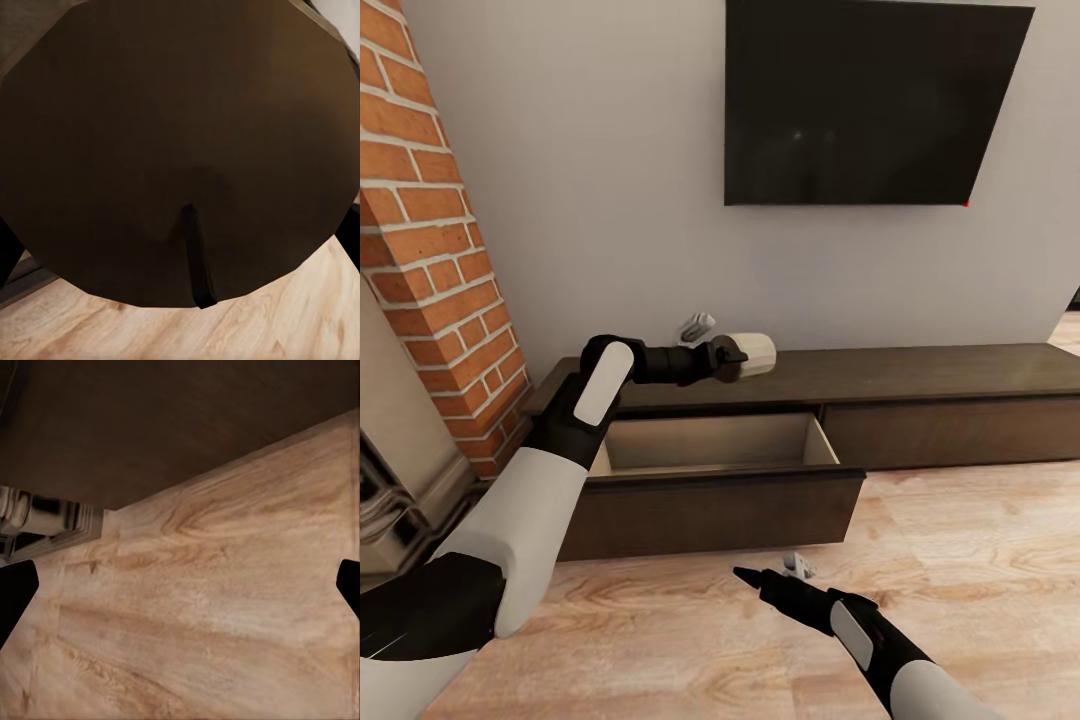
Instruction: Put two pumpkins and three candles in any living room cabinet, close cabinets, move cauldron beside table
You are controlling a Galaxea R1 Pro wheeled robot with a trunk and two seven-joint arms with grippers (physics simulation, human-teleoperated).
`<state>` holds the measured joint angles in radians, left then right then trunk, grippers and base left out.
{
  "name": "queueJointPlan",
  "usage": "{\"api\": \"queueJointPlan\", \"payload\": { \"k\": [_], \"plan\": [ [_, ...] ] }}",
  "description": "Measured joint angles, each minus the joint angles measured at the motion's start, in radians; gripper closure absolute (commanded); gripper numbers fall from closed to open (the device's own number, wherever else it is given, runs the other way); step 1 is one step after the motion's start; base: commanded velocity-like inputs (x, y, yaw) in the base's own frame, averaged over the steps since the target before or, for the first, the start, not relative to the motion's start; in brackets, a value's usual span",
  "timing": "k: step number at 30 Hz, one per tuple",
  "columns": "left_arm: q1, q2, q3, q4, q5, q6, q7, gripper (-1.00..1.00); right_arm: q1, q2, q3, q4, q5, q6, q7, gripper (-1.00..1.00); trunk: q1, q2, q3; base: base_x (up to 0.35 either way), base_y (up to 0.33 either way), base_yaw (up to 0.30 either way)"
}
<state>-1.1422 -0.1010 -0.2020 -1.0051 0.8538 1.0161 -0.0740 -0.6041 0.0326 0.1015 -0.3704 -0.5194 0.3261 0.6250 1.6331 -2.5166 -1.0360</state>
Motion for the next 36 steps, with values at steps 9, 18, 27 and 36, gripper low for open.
{"api": "queueJointPlan", "payload": {
  "k": [9,18,27,36],
  "plan": [
    [0.000,0.001,0.005,0.000,-0.025,0.000,0.000,1.00,0.000,-0.113,-0.006,-0.084,-0.012,0.023,0.012,-1.00,0.000,0.000,0.000,0.000,0.000,0.000],
    [0.000,0.050,0.009,0.000,-0.032,0.001,-0.001,1.00,0.000,-0.171,-0.061,-0.221,-0.015,0.247,0.012,-1.00,0.000,0.000,0.000,0.000,0.000,0.000],
    [0.000,0.079,0.007,0.000,-0.100,0.005,-0.001,1.00,-0.001,-0.256,-0.122,-0.358,-0.031,0.697,0.016,-1.00,0.000,0.000,0.000,0.000,0.000,0.000],
    [0.000,0.086,0.008,0.007,-0.118,0.006,0.000,1.00,-0.012,-0.305,-0.120,-0.364,-0.163,0.717,0.056,-1.00,0.000,0.000,0.000,0.000,0.000,0.000]
  ]
}}
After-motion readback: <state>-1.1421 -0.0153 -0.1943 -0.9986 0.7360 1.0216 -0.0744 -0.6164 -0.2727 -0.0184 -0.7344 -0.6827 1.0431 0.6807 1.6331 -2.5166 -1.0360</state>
